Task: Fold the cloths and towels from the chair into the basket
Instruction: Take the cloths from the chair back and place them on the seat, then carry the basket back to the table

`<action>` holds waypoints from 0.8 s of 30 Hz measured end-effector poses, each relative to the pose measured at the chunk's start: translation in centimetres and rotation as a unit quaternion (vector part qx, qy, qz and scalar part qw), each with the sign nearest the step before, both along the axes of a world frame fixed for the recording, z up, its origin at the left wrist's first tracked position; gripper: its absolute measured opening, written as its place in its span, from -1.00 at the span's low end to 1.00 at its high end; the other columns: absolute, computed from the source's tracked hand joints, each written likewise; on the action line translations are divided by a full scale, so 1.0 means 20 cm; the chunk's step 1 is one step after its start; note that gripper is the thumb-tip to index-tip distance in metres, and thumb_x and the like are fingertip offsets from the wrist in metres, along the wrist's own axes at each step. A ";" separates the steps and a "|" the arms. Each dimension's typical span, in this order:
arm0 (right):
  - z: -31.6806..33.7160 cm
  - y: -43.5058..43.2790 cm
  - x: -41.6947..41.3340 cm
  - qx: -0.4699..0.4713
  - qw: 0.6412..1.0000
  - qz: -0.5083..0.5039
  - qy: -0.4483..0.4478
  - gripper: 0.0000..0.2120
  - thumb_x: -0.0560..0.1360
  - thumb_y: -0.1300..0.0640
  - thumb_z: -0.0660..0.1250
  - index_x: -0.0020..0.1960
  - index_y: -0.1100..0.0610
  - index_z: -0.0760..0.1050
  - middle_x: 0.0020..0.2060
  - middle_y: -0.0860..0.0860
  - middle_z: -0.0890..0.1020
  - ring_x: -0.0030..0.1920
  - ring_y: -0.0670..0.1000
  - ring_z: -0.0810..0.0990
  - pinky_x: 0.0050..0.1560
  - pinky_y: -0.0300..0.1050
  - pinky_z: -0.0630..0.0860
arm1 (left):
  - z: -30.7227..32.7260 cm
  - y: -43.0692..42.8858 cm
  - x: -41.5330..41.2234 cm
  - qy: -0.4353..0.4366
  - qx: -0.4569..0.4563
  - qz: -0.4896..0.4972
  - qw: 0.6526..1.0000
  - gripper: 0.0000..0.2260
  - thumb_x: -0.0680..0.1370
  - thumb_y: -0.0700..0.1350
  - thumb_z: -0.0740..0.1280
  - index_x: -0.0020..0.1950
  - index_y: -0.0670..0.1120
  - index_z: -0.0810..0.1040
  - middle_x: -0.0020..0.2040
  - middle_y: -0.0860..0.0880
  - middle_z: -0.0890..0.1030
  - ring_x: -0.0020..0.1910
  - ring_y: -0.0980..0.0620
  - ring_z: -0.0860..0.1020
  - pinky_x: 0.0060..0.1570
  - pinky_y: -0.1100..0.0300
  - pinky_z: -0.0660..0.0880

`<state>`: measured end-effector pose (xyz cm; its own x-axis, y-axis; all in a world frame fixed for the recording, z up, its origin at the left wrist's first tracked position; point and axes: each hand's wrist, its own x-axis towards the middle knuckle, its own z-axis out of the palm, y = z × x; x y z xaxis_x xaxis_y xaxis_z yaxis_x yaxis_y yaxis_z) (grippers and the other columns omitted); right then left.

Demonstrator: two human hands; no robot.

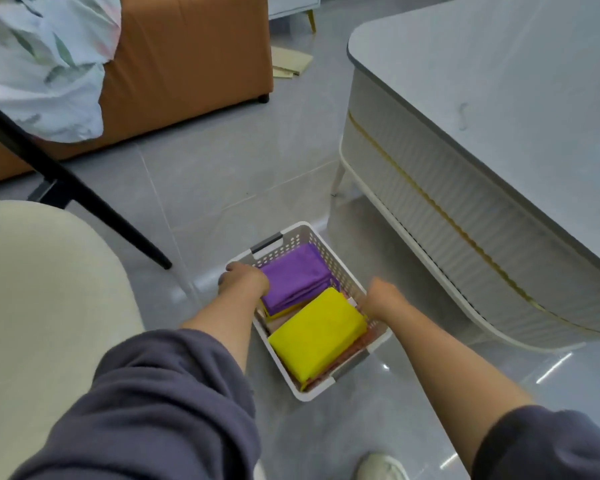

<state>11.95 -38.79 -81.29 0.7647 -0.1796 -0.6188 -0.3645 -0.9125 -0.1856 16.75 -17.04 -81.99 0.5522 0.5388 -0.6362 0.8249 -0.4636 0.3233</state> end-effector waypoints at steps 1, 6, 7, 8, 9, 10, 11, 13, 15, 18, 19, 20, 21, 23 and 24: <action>-0.05 -0.01 0.03 -0.001 1.000 0.007 0.019 -0.62 0.58 0.09 0.24 0.32 0.27 0.38 0.25 0.21 0.50 0.22 0.18 0.51 0.13 -0.05 0.45 | -0.02 0.00 0.03 0.034 0.018 -0.037 0.999 -0.47 0.57 -0.17 0.19 0.49 -0.26 0.10 0.44 -0.22 0.23 0.38 -0.19 0.32 0.29 0.06 0.35; -0.21 -0.03 0.09 -0.006 0.998 0.042 0.035 -0.63 0.56 0.13 0.28 0.32 0.24 0.40 0.24 0.21 0.52 0.21 0.20 0.52 0.15 -0.02 0.45 | -0.22 0.09 0.04 0.078 -0.046 0.037 0.995 -0.63 0.50 -0.31 0.20 0.32 -0.26 0.38 0.17 -0.33 0.53 0.03 -0.32 0.58 -0.29 -0.16 0.57; -0.21 -0.03 0.09 -0.004 0.999 0.038 0.029 -0.65 0.55 0.14 0.28 0.30 0.23 0.42 0.22 0.21 0.53 0.19 0.21 0.53 0.13 -0.01 0.46 | -0.23 0.10 0.02 0.057 -0.046 0.067 0.995 -0.66 0.49 -0.30 0.22 0.27 -0.27 0.44 0.12 -0.33 0.56 -0.05 -0.31 0.60 -0.43 -0.13 0.55; -0.20 -0.03 0.09 -0.001 0.999 0.032 0.024 -0.68 0.55 0.14 0.28 0.27 0.22 0.44 0.19 0.21 0.55 0.17 0.21 0.54 0.11 0.00 0.48 | -0.22 0.11 0.02 0.052 -0.046 0.069 0.995 -0.69 0.49 -0.27 0.25 0.22 -0.27 0.46 0.09 -0.32 0.57 -0.10 -0.30 0.61 -0.50 -0.11 0.55; -0.19 -0.03 0.09 0.002 1.000 0.024 0.017 -0.70 0.55 0.13 0.28 0.25 0.22 0.47 0.17 0.21 0.57 0.15 0.22 0.55 0.09 0.00 0.49 | -0.19 0.10 0.00 0.038 -0.040 0.063 0.996 -0.70 0.49 -0.25 0.28 0.20 -0.27 0.47 0.09 -0.31 0.57 -0.12 -0.30 0.62 -0.51 -0.10 0.55; -0.16 -0.04 0.09 0.008 1.000 0.016 0.009 -0.70 0.54 0.13 0.29 0.23 0.22 0.48 0.16 0.21 0.58 0.13 0.22 0.56 0.07 0.01 0.50 | -0.14 0.10 0.00 0.031 -0.033 0.058 0.997 -0.69 0.48 -0.26 0.30 0.21 -0.27 0.44 0.11 -0.31 0.56 -0.12 -0.30 0.62 -0.51 -0.08 0.55; -0.12 -0.04 0.09 0.015 1.000 0.008 0.003 -0.70 0.54 0.12 0.30 0.23 0.21 0.49 0.14 0.21 0.58 0.12 0.23 0.56 0.06 0.01 0.50 | -0.08 0.08 0.00 0.029 -0.024 0.055 0.998 -0.68 0.48 -0.28 0.31 0.22 -0.27 0.41 0.13 -0.30 0.55 -0.10 -0.30 0.61 -0.52 -0.05 0.54; 0.01 -0.05 0.09 0.024 1.000 0.001 -0.004 -0.70 0.53 0.11 0.30 0.22 0.21 0.50 0.12 0.21 0.59 0.10 0.23 0.56 0.03 0.01 0.50 | 0.06 0.07 0.00 0.018 -0.011 0.053 0.998 -0.66 0.49 -0.30 0.31 0.25 -0.25 0.37 0.16 -0.28 0.51 -0.05 -0.30 0.60 -0.53 0.01 0.50; 0.18 -0.06 0.10 0.029 1.000 -0.003 -0.006 -0.72 0.53 0.14 0.29 0.20 0.20 0.50 0.10 0.20 0.59 0.08 0.24 0.56 -0.01 0.00 0.49 | 0.22 0.07 -0.01 0.009 -0.012 0.047 0.999 -0.68 0.51 -0.27 0.30 0.24 -0.25 0.37 0.17 -0.26 0.51 -0.04 -0.29 0.59 -0.52 0.02 0.50; 0.51 -0.07 0.11 0.048 0.999 -0.021 -0.003 -0.76 0.52 0.14 0.27 0.17 0.18 0.49 0.05 0.19 0.59 0.04 0.23 0.56 -0.06 -0.03 0.49 | 0.53 0.08 0.00 -0.024 -0.002 0.030 0.999 -0.72 0.52 -0.21 0.30 0.21 -0.25 0.40 0.15 -0.25 0.53 -0.07 -0.27 0.61 -0.45 0.08 0.50; 0.64 -0.07 0.11 0.057 0.998 -0.019 -0.009 -0.81 0.52 0.15 0.26 0.10 0.18 0.50 0.01 0.18 0.60 0.01 0.23 0.57 -0.10 -0.04 0.48 | 0.65 0.08 0.01 -0.030 0.001 0.021 0.999 -0.73 0.52 -0.21 0.31 0.19 -0.25 0.43 0.13 -0.25 0.55 -0.07 -0.25 0.61 -0.38 0.08 0.52; 0.78 -0.07 0.12 0.062 0.998 -0.018 -0.013 -0.89 0.52 0.17 0.25 -0.01 0.18 0.49 -0.07 0.16 0.60 -0.04 0.21 0.56 -0.15 -0.07 0.46 | 0.79 0.09 0.01 -0.035 0.001 0.017 0.999 -0.75 0.50 -0.22 0.31 0.15 -0.25 0.47 0.11 -0.25 0.57 -0.07 -0.23 0.62 -0.31 0.05 0.55; 0.92 -0.07 0.12 0.069 0.997 -0.020 -0.019 -0.92 0.51 0.21 0.23 -0.15 0.17 0.43 -0.17 0.12 0.57 -0.09 0.19 0.54 -0.19 -0.09 0.42 | 0.92 0.09 0.02 -0.042 -0.006 0.023 0.999 -0.78 0.49 -0.25 0.32 0.12 -0.25 0.50 0.08 -0.25 0.59 -0.08 -0.22 0.63 -0.23 0.02 0.58; 1.21 -0.07 0.12 0.076 0.997 -0.027 -0.020 -0.81 0.50 0.26 0.19 -0.28 0.13 0.31 -0.26 0.07 0.50 -0.14 0.15 0.50 -0.22 -0.11 0.36 | 1.21 0.10 0.02 -0.049 -0.032 0.049 0.997 -0.80 0.47 -0.28 0.31 0.09 -0.26 0.52 0.03 -0.24 0.60 -0.09 -0.22 0.62 -0.17 -0.04 0.60; 1.36 -0.08 0.12 0.080 0.996 -0.029 -0.021 -0.85 0.51 0.26 0.19 -0.24 0.15 0.36 -0.21 0.10 0.53 -0.12 0.16 0.51 -0.21 -0.12 0.36 | 1.36 0.10 0.02 -0.050 -0.046 0.064 0.996 -0.79 0.47 -0.27 0.31 0.10 -0.27 0.52 0.02 -0.24 0.59 -0.10 -0.22 0.62 -0.18 -0.03 0.60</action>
<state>14.44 -40.36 -54.10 0.7816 -0.1263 -0.6109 -0.4053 -0.8472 -0.3435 17.20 -15.05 -54.79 0.5449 0.5515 -0.6316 0.8375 -0.3208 0.4424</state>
